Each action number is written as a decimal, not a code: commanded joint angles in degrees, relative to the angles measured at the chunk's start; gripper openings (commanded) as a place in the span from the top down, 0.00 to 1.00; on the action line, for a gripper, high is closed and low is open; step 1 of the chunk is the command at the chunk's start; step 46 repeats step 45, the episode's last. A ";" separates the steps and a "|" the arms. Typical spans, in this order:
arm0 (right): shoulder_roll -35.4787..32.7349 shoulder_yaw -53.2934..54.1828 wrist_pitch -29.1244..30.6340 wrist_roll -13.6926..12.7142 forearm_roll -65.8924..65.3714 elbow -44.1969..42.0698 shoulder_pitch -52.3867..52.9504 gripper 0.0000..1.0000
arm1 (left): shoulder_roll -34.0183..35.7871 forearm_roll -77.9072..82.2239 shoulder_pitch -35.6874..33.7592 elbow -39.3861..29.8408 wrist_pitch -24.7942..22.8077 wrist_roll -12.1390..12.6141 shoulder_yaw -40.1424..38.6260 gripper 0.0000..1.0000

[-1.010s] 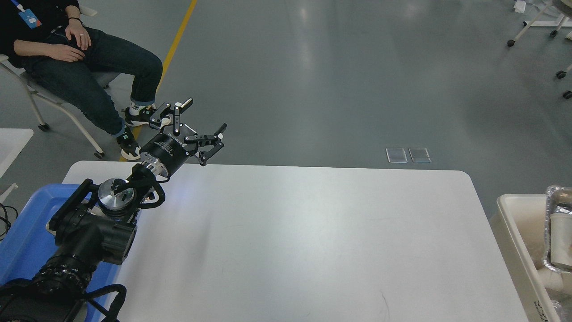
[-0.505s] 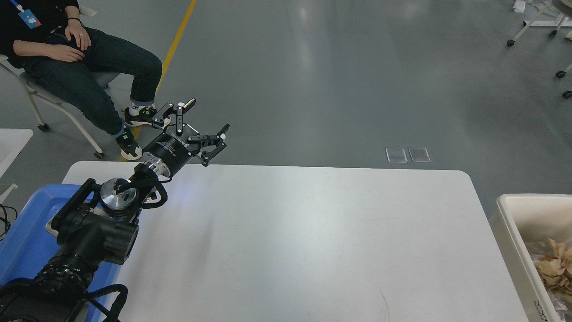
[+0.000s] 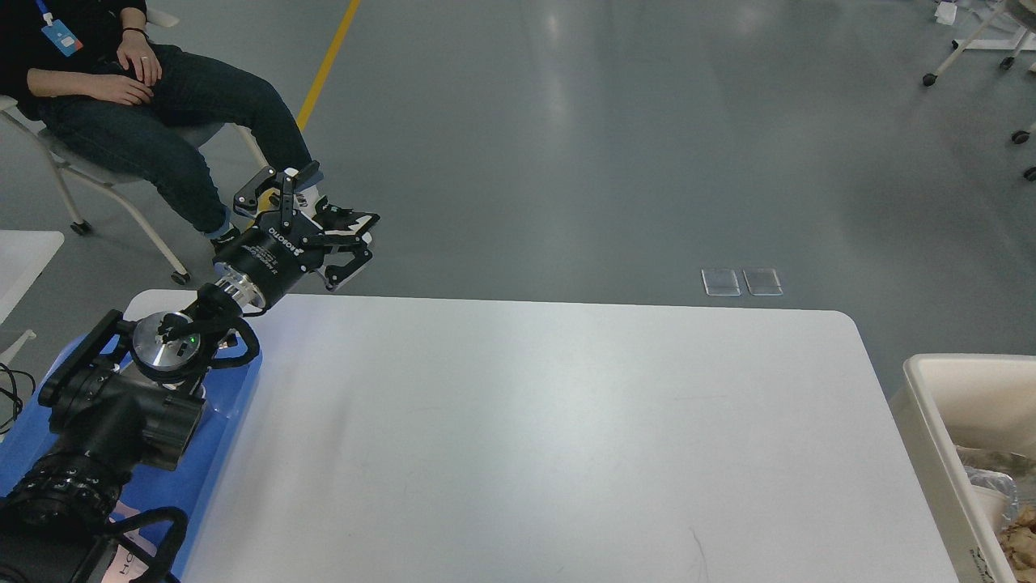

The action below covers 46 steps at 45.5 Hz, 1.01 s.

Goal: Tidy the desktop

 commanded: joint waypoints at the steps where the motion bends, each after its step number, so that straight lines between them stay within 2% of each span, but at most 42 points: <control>1: 5.10 1.20 2.37 0.43 -0.74 0.08 6.20 0.00 | -0.02 -1.52 -0.81 0.23 -0.19 0.36 -1.93 0.03; 9: 15.46 17.79 1.93 0.87 -0.65 0.25 4.36 0.00 | -0.90 -2.40 -0.64 0.32 -0.10 0.72 -3.16 0.03; 14: 23.20 24.13 2.37 1.22 -0.74 0.26 3.83 0.00 | -0.90 -2.40 -0.55 0.58 0.95 1.33 -2.90 0.02; 23: 32.87 25.28 6.32 8.69 -0.74 5.61 0.93 0.00 | -1.08 -2.40 -0.20 1.55 1.40 1.68 -2.37 0.02; 26: 37.16 26.16 6.33 9.74 -0.74 7.11 -0.47 0.00 | -1.95 -2.40 0.07 2.07 1.40 1.60 -2.37 0.02; 34: 45.35 28.44 6.33 10.45 -0.74 7.20 -3.29 0.00 | -3.89 -2.40 1.30 2.87 1.40 1.07 -2.89 0.03; 38: 48.52 29.24 6.06 12.55 -0.74 7.02 -4.52 0.00 | -4.51 -2.31 1.65 2.87 1.40 0.98 -2.89 0.02; 40: 49.40 29.33 5.89 13.43 -0.74 7.02 -4.87 0.00 | -4.51 -2.31 1.65 2.87 1.40 0.98 -2.81 0.02; 46: 49.75 29.41 5.80 13.70 -0.74 6.85 -5.14 0.00 | -4.51 -2.31 1.65 2.87 1.40 0.98 -2.72 0.02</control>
